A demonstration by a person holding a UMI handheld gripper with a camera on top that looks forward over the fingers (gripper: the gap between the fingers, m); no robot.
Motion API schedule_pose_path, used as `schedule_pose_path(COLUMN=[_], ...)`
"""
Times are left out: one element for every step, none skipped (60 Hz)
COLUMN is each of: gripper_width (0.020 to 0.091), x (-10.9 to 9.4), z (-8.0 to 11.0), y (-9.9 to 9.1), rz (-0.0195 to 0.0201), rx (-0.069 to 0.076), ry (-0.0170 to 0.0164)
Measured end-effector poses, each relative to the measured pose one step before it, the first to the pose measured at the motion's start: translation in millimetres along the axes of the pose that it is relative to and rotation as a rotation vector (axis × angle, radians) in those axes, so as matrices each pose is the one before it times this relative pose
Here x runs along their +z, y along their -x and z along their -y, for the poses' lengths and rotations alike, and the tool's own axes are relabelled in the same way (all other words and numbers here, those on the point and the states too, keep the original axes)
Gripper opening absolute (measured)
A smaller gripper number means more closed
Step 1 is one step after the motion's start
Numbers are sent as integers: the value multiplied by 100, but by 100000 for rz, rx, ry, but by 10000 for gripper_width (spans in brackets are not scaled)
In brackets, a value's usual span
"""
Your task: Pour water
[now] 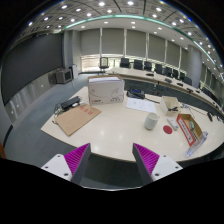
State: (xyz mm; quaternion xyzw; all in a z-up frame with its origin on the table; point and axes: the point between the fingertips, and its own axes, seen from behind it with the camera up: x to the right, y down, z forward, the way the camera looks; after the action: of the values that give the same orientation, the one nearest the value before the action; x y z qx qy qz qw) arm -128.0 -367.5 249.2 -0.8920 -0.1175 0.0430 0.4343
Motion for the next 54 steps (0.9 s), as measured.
schedule_pose_path(gripper_width=[861,860,860,860,859,862,861,861,862,860,859,860,860,861,862,861,861,863,864,862,864,862,861,862,862,863,863,862,861,862,862,861,860,859,860,860,861,861,860,861,860,860,860,858,859,860,862,860,861,861,862,863,864,864], x=[-12,0,30,60,64,96,53,64,62,-389,169,107,126,94,74,83,72,74,74,43,60,64,100,115,118,89,121,134,168,143,178,187,159,202,185,239,237,224,258,270,281,295,291,318,329,325,294,275,382,354,399,334,375,419], z=[-53,-66,-83,-84,-76,-80,-70,-46,-68,150,-132,-117,-95,-95,-81,-68,-58,-54,-46,-11,-5,7,-24,-80,-117,-129,-150,-100,-102,-116,-138,-146,-163,-189,-181,-205,-213,-253,-283,-280,-298,-307,-309,-323,-311,-303,-327,-305,-297,-244,-228,-243,-264,-246], y=[-135,-193,-253,-285,-345,-403,-431,-444,-422,72,-554,-515,-479,-484,-479,-496,-500,-498,-522,-534,-588,-591,-574,-661,-709,-724,-735,-749,-812,-764,-803,-798,-817,-876,-929,-952,-1012,-978,-987,-1042,-1053,-1123,-1127,-1158,-1146,-1152,-1252,-1182,-1234,-1194,-1094,-1213,-1090,-1077], rz=[-400,-458,-453,-389,-318,-303,-282,-276,-288,-475,-272,-293,-323,-390,-513,-505,-529,-459,-395,-381,-426,-486,-570,-587,-668,-678,-711,-681,-635,-545,-466,-459,-529,-628,-636,-697,-741,-702,-724,-699,-690,-790,-805,-760,-664,-653,-666,-809,-817,-731,-668,-538,-542,-596], rx=[239,239,265,205,248,290,319,314,278,191,189,136,121,86,111,159,107,95,108,156,205,228,210,156,163,180,281,372,430,370,317,269,299,282,334,338,313,244,199,124,157,204,260,284,328,364,384,449,465,474,397,359,255,243], ry=[161,141,162,174,158,88,-7,-39,-29,218,27,70,59,36,27,-13,-57,-127,-221,-387,-542,-552,-456,-308,-163,-152,-171,-317,-376,-365,-363,-387,-380,-383,-487,-489,-436,-317,-341,-351,-313,-229,-182,-261,-340,-312,-257,-245,-311,-460,-603,-606,-554,-396])
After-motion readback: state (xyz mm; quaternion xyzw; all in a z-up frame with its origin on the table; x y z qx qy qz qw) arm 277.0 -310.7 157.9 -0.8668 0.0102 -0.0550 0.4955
